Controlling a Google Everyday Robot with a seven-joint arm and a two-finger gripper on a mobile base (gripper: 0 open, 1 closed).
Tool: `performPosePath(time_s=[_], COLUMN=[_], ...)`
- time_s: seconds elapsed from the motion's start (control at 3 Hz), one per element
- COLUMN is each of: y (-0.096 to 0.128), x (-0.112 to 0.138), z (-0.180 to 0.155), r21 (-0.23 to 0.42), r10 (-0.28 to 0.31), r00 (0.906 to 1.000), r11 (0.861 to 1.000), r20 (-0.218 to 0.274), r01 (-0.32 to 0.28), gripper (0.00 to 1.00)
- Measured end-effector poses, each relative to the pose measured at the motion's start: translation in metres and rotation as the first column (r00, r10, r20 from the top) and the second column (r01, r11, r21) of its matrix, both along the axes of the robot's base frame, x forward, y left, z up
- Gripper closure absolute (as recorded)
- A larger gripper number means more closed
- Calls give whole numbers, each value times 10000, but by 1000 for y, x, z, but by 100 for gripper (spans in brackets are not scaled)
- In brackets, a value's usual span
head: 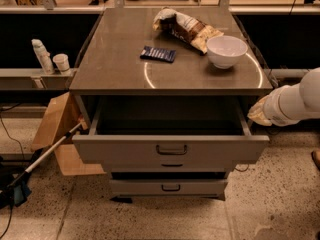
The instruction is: Open top drawer
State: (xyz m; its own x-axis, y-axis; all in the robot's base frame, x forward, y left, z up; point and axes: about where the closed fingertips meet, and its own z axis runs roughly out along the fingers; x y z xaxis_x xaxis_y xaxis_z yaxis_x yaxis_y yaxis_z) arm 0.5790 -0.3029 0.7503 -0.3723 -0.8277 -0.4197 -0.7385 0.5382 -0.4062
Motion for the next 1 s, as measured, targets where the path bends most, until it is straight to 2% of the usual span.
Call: performPosePath(time_s=[0.33,0.67,1.0], y=[3,7,9], x=[9,13,12], z=[-22,-40,-56], r21=[300,464,663], r10=[572,1161,1724], r00=[9967,9864,9703], r11=[9980,9927,9843], r20=[-576,-1161,-1694], r01=[-555,-1114,-1633], gripper=[100,100,100])
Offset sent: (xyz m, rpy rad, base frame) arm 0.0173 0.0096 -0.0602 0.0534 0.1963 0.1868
